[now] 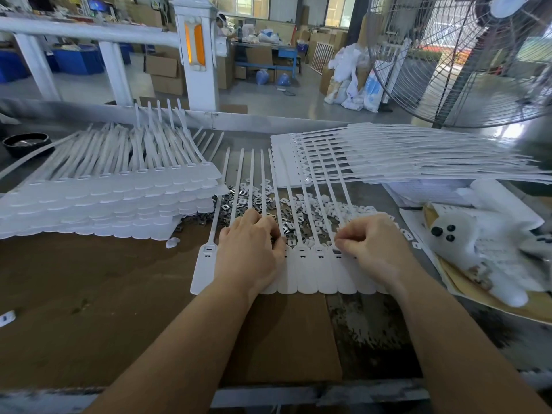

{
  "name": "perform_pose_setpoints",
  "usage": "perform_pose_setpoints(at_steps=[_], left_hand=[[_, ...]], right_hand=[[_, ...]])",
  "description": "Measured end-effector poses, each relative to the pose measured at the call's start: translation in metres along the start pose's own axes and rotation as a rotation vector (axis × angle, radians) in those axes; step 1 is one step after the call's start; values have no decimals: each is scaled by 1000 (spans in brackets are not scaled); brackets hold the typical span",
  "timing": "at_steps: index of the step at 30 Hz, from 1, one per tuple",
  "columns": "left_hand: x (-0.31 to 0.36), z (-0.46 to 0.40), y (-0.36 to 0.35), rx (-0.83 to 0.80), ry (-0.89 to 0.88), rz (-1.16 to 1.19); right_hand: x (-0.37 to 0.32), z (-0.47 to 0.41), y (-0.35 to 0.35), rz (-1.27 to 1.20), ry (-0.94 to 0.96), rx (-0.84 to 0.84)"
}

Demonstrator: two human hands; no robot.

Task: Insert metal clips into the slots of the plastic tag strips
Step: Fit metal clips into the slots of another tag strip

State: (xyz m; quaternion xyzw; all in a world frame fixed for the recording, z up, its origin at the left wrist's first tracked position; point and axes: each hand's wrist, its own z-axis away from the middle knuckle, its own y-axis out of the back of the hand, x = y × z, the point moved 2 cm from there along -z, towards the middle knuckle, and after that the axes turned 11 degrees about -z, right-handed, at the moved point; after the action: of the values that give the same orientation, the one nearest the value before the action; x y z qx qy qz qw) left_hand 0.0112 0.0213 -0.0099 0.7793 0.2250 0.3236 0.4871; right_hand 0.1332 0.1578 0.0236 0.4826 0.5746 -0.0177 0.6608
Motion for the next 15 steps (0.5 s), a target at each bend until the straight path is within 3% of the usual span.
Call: perform_pose_setpoints(at_steps=[7, 15], left_hand=[[0, 0, 0, 4, -2, 3], [-1, 1, 0, 5, -3, 0]], right_hand=[[-2, -4, 3, 27, -57, -116], [-1, -6, 2, 34, -96, -79]])
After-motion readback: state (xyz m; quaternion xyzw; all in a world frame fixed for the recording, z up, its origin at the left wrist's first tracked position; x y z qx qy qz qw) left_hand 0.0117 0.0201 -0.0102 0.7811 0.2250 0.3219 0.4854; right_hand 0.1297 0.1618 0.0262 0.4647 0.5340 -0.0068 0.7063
